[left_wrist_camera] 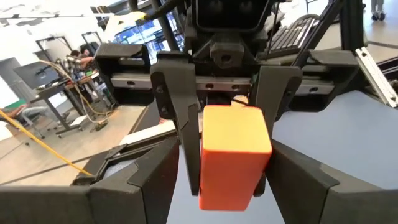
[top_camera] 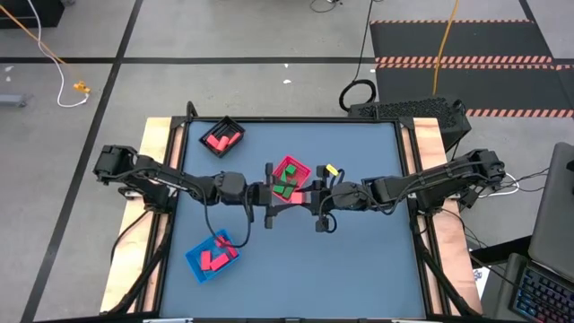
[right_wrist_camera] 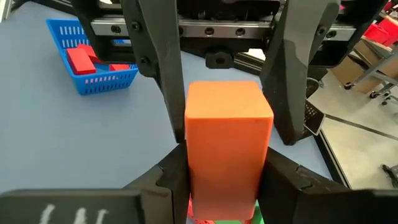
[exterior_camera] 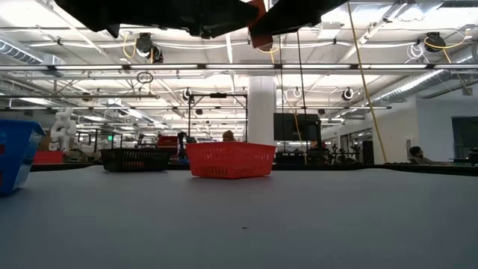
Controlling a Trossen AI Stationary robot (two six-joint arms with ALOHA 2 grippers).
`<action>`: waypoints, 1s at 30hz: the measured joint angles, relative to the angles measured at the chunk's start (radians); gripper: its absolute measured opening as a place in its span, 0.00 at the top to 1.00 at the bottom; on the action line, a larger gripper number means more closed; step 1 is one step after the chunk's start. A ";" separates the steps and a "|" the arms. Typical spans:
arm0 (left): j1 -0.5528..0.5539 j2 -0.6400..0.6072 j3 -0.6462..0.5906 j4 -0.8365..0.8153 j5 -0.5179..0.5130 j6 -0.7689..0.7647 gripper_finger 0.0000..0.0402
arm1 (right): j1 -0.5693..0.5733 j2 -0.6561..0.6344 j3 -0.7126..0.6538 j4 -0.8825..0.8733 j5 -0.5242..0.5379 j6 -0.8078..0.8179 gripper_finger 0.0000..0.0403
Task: Sort & place blocks by color
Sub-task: Put the orange block into the black bin
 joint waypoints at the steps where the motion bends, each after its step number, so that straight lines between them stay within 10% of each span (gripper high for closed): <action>1: 0.000 0.000 0.000 0.001 0.006 0.000 0.43 | 0.000 0.000 0.000 0.000 0.000 0.000 0.68; 14: -0.005 0.000 0.000 0.032 0.018 -0.003 0.67 | -0.004 0.000 0.000 0.000 -0.002 0.012 0.68; 30: -0.004 -0.001 0.000 0.010 -0.004 -0.003 0.67 | -0.013 0.000 0.001 0.016 0.005 0.031 0.57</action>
